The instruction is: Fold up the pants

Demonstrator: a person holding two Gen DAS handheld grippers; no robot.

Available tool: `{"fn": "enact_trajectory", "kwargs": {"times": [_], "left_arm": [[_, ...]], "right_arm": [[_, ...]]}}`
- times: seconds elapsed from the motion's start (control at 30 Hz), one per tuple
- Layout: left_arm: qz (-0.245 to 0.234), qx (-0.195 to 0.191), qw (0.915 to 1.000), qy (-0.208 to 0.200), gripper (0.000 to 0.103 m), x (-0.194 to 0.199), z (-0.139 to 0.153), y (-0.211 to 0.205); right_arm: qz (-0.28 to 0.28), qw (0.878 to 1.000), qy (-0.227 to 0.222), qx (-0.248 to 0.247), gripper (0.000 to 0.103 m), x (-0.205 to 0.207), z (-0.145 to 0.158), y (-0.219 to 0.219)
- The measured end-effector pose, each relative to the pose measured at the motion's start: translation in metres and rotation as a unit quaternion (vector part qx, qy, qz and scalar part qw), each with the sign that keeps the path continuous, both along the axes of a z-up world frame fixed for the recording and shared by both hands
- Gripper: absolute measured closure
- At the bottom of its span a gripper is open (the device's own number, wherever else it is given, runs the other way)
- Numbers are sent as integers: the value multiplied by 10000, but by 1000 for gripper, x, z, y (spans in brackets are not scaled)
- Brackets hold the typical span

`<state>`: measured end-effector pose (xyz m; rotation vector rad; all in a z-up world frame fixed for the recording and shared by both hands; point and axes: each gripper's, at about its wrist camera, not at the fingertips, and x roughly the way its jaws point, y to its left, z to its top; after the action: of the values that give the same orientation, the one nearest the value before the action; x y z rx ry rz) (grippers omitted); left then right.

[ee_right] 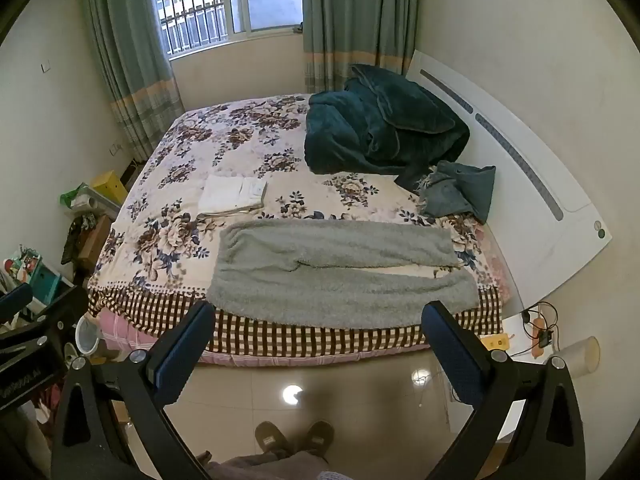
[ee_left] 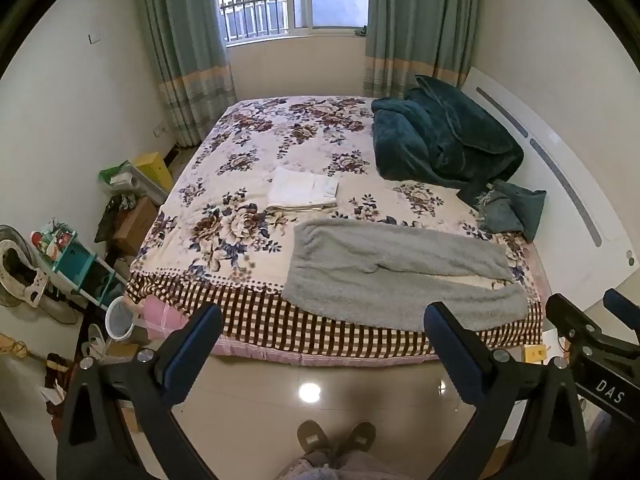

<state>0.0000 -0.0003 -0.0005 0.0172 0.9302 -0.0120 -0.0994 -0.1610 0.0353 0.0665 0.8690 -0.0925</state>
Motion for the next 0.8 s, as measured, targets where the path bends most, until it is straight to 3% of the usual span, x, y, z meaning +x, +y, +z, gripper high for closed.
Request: {"fn": "enact_trajectory", "kwargs": {"times": [0.8], "left_arm": [[2, 66, 10000, -63, 0, -2, 3, -2]], "right_arm": [[-25, 10000, 13, 30, 0, -2, 9, 10]]}}
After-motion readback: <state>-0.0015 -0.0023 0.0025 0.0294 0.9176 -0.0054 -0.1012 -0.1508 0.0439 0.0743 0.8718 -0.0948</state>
